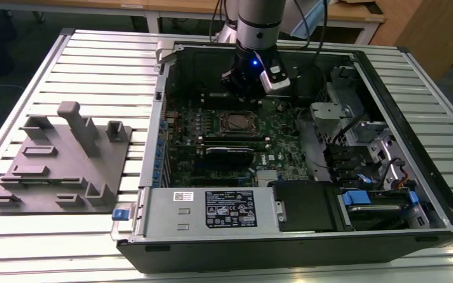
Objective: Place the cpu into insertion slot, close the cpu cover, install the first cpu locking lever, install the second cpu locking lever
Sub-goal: 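Install the second cpu locking lever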
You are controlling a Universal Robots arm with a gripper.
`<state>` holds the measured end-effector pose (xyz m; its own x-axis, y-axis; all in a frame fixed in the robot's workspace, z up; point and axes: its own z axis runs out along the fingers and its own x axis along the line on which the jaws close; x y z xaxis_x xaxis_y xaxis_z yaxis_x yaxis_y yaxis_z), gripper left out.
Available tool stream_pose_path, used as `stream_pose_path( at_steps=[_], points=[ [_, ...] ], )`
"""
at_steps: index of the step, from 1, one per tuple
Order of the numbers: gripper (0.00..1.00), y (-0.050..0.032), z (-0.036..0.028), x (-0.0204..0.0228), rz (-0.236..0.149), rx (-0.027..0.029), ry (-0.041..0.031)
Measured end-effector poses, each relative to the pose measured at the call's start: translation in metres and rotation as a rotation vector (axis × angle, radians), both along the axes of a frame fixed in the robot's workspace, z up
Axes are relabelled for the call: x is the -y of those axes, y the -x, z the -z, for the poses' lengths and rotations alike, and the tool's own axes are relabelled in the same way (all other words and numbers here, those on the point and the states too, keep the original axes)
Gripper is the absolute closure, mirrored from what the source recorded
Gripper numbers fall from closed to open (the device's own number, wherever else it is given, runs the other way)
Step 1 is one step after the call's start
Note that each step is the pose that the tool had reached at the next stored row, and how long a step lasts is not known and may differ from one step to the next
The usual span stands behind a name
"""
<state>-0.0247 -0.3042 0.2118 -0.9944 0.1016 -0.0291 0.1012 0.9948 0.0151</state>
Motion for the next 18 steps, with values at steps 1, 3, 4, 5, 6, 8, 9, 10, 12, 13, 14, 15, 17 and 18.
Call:
stream_pose_path(
  at_steps=[1,3,4,5,6,8,9,10,12,13,14,15,17,18],
  points=[
    [0.9,0.0,0.0,0.0,0.0,-0.0001,0.0001],
    [0.9,0.0,-0.0001,0.0001,0.0,-0.0001,0.0002],
    [0.9,0.0,-0.0001,0.0001,0.0,-0.0001,0.0002],
    [0.9,0.0,-0.0001,0.0001,0.0,-0.0001,0.0002],
    [0.9,0.0,-0.0001,0.0001,0.001,-0.0001,0.0002],
    [0.9,0.0,-0.0001,0.0007,0.0,-0.0002,0.0007],
    [0.9,0.0,-0.0001,0.0011,0.0,-0.0001,0.0016],
    [0.9,0.0,0.0,0.0016,0.0,-0.0001,0.0025],
    [0.9,0.0,0.0,0.0031,0.0,-0.0001,0.0055],
    [0.9,0.0,-0.0001,0.0041,0.0,-0.0002,0.0071],
    [0.9,0.0,-0.0001,0.0052,0.0,-0.0002,0.0086],
    [0.9,0.0,0.0,0.0056,0.0,-0.0001,0.0096],
    [0.9,0.0001,-0.0012,0.0058,0.001,-0.0002,0.0112],
    [0.9,0.0001,-0.0028,0.0058,0.001,-0.0002,0.0112]
  ],
)
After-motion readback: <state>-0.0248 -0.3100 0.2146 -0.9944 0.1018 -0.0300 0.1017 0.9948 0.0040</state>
